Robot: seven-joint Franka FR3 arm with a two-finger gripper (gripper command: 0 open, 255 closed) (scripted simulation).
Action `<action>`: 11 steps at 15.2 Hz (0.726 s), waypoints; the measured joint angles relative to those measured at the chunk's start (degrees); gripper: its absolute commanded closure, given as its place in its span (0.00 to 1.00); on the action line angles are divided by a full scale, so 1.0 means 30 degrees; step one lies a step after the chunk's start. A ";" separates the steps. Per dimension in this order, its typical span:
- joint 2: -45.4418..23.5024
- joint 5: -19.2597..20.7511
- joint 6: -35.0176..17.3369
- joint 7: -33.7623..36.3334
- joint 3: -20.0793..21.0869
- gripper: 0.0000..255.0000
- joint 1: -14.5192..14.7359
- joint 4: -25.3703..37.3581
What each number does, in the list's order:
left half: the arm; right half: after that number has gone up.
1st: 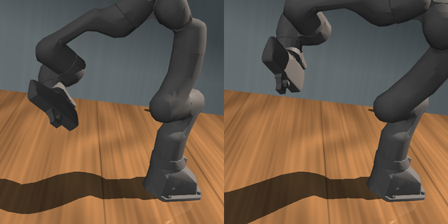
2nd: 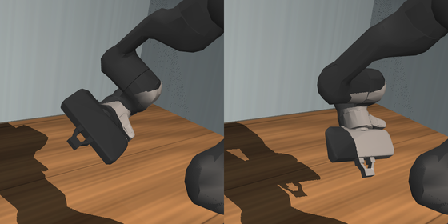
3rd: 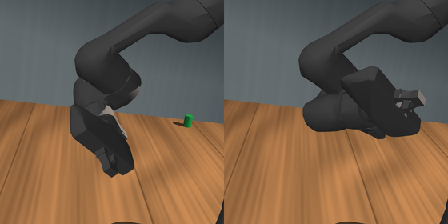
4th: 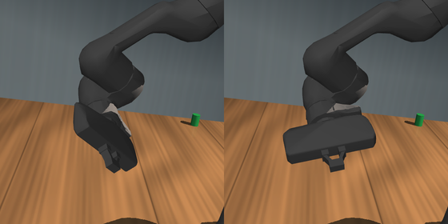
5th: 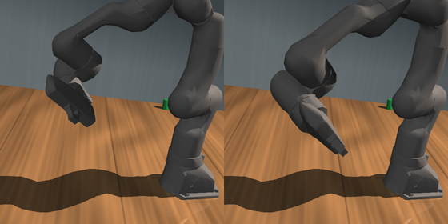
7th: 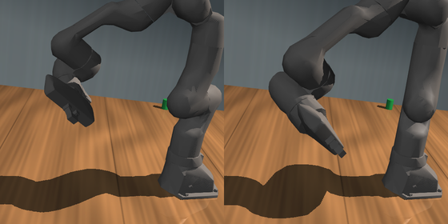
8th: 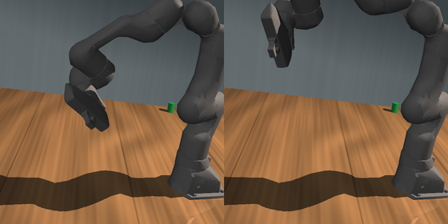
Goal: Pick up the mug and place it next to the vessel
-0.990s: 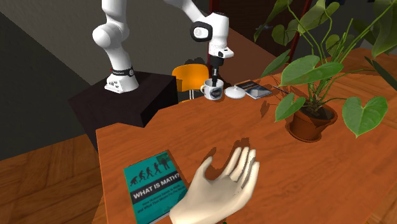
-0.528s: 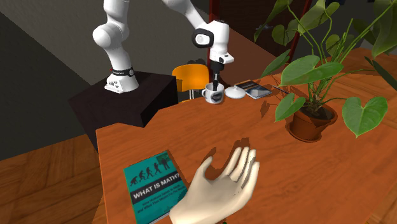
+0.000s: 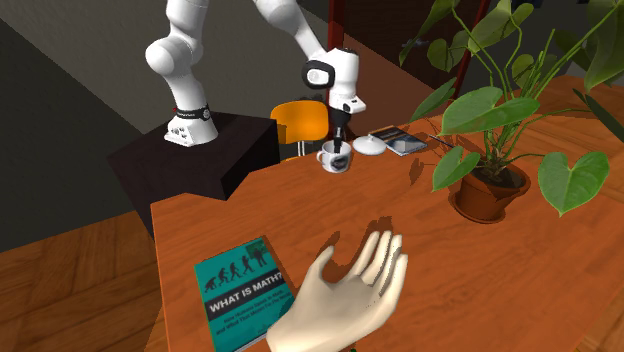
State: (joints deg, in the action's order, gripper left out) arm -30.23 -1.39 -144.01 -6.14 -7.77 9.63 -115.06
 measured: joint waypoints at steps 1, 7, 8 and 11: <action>-0.0181 -0.0024 -0.0200 0.0000 0.0022 1.00 -0.0009 -0.0019; -0.1524 -0.0195 -0.1238 -0.0121 0.0168 1.00 -0.0189 0.0282; -0.1709 -0.0221 -0.1422 -0.0146 0.0191 1.00 -0.0222 0.0284; -0.2445 -0.0293 -0.1836 -0.0147 0.0276 1.00 -0.0270 0.0606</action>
State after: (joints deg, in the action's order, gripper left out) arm -37.56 -2.27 -149.52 -6.58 -6.94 8.82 -113.24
